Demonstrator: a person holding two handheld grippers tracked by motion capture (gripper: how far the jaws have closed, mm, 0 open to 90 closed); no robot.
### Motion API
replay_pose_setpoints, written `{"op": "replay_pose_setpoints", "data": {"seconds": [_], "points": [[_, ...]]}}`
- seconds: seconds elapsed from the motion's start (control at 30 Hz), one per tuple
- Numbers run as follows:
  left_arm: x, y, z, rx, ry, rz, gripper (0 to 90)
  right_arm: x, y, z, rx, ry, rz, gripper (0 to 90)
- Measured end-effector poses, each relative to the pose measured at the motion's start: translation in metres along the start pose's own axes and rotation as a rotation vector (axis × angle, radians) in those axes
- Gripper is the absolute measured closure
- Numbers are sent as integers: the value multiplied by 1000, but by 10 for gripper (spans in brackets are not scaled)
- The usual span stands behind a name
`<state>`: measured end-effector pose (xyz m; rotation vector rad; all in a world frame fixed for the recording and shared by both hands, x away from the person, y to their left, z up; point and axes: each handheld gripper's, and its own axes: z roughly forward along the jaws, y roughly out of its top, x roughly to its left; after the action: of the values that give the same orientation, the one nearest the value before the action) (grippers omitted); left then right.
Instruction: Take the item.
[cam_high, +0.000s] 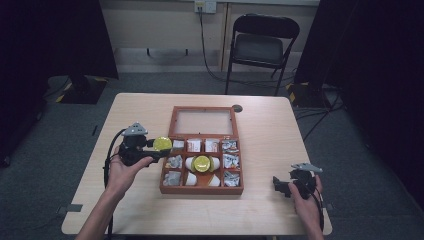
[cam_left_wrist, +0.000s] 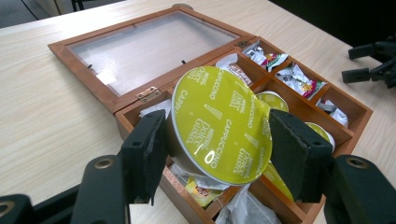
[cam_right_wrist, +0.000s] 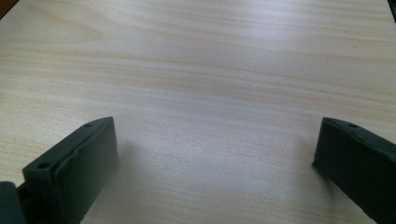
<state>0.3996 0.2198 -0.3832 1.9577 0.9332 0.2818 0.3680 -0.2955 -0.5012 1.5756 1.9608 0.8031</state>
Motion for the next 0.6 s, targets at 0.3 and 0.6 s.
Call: {"op": "replay_pose_setpoints", "data": {"seconds": [0.3,0.6], "points": [[18,-12,-21,-35,27,-57,391,0,0,0,0,-1,1,0],[33,-22,-26,-7,104,-65,391,0,0,0,0,-1,1,0]]}}
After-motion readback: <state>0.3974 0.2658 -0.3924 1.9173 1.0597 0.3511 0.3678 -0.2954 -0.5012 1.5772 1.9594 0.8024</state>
